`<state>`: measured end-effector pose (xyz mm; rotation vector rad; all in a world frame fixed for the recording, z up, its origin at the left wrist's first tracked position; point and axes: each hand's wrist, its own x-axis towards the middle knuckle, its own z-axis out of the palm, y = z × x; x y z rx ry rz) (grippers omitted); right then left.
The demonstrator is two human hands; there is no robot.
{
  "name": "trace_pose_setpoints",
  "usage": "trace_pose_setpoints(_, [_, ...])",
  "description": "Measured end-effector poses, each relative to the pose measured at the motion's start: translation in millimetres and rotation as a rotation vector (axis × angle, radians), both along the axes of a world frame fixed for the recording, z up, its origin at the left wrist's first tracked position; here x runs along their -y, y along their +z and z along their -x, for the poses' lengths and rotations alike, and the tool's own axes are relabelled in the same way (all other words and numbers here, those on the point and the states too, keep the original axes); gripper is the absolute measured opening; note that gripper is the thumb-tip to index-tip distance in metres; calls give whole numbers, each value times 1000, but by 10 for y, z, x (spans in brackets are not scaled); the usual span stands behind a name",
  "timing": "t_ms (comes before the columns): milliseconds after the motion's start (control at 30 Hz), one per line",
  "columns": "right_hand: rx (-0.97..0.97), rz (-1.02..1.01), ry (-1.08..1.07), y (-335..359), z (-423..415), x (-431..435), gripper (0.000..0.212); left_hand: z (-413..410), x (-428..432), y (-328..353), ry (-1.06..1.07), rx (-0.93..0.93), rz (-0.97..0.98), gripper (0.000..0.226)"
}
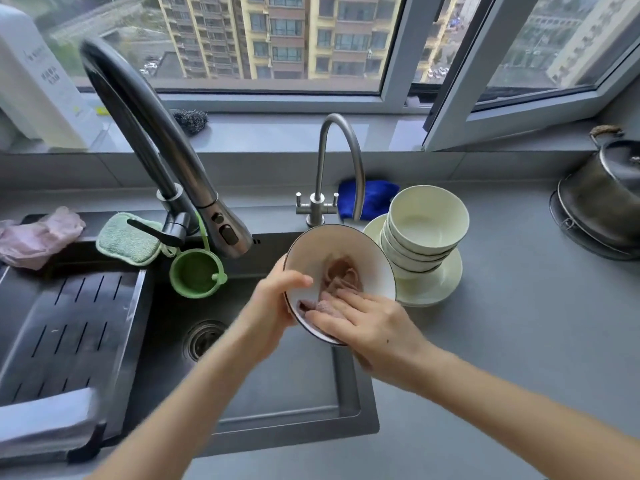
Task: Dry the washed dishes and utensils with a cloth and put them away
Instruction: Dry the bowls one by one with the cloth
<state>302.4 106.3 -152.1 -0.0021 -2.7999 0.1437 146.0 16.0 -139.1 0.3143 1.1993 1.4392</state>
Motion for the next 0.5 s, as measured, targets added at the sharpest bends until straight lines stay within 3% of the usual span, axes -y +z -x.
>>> trace_pose_setpoints(67, [-35, 80, -110, -65, 40, 234, 46, -171, -13, -35, 251, -37, -23, 41])
trace_pose_setpoints(133, [-32, 147, -125, -117, 18, 361, 41, -183, -5, 19, 246, -72, 23, 33])
trace_pose_setpoints(233, [101, -17, 153, -116, -144, 169, 42, 20, 57, 74, -63, -28, 203, 30])
trace_pose_setpoints(367, [261, -241, 577, -16, -268, -163, 43, 64, -111, 158, -654, -149, 357, 44])
trace_pose_setpoints(433, [276, -276, 594, 31, -236, -233, 41, 108, -222, 205, -743, -141, 386, 29])
trace_pose_setpoints(500, [254, -289, 524, 41, -206, -271, 41, 210, -259, 227, -671, -88, 319, 28])
